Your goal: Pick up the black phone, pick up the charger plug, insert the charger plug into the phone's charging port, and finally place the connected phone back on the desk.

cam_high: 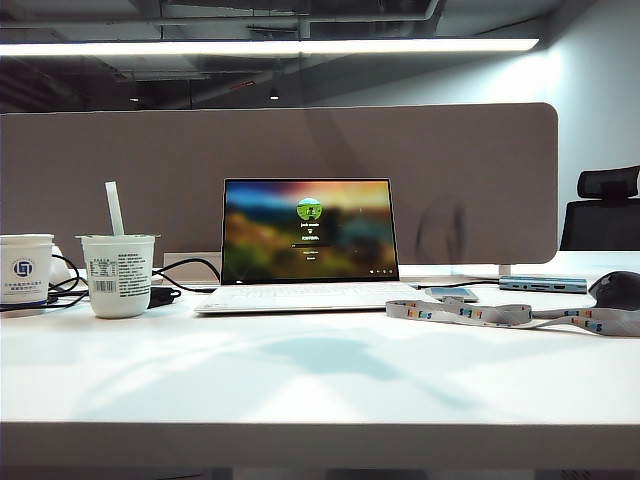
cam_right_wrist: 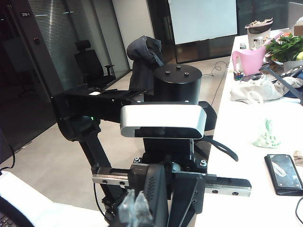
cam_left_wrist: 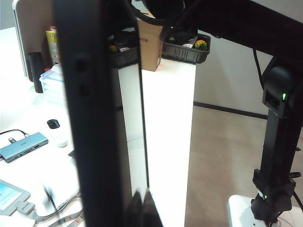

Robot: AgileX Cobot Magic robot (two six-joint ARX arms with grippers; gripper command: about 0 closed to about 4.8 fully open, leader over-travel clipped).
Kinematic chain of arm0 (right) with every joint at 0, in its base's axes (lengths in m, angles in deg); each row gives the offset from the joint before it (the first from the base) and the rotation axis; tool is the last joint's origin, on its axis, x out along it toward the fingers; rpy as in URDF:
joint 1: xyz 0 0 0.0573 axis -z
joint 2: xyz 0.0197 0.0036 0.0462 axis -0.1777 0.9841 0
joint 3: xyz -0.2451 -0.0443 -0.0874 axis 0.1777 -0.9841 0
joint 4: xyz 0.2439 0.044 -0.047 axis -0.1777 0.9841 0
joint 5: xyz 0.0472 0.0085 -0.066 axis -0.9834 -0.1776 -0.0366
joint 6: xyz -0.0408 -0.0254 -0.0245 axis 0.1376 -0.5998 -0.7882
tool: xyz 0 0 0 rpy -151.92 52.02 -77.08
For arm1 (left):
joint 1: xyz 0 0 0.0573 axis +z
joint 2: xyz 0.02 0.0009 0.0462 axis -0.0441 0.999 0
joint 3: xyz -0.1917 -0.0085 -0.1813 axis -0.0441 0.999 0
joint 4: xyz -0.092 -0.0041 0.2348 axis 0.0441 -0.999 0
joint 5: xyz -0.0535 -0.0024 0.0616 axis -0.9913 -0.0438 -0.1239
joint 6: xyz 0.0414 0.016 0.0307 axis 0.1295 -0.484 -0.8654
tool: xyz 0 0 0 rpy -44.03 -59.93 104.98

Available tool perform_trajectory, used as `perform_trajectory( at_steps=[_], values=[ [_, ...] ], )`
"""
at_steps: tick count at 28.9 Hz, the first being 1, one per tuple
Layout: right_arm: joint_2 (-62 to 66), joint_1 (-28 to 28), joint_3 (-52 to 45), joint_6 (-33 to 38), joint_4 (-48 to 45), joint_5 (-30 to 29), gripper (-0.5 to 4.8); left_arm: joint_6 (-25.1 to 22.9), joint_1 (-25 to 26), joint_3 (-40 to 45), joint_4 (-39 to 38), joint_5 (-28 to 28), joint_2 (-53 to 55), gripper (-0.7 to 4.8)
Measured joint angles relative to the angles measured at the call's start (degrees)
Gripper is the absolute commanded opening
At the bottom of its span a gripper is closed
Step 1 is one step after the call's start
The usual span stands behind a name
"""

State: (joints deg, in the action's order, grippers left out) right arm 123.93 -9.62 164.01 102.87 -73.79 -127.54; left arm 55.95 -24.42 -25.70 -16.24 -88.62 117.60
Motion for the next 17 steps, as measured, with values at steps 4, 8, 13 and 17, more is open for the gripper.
perform_trajectory(
  at_steps=[4, 8, 13, 17],
  values=[
    [0.00, 0.00, 0.00, 0.00, 0.00, 0.00, -0.06, -2.25, 0.00, 0.00, -0.76, 1.03, -0.02, -0.07],
    [-0.02, 1.25, 0.00, 0.00, 0.00, -0.02, -0.06, -4.04, 0.00, 0.00, -1.53, 4.83, 0.00, -0.06],
    [-0.02, 2.89, 0.00, 0.07, -0.02, 2.21, -0.06, -7.17, 0.07, 0.00, -2.16, 11.76, -0.02, -0.06],
    [-0.02, 3.34, 0.00, 1.46, 0.22, 10.91, -0.06, -8.57, -0.04, -0.02, -1.66, 19.58, -0.28, -0.07]
  ],
)
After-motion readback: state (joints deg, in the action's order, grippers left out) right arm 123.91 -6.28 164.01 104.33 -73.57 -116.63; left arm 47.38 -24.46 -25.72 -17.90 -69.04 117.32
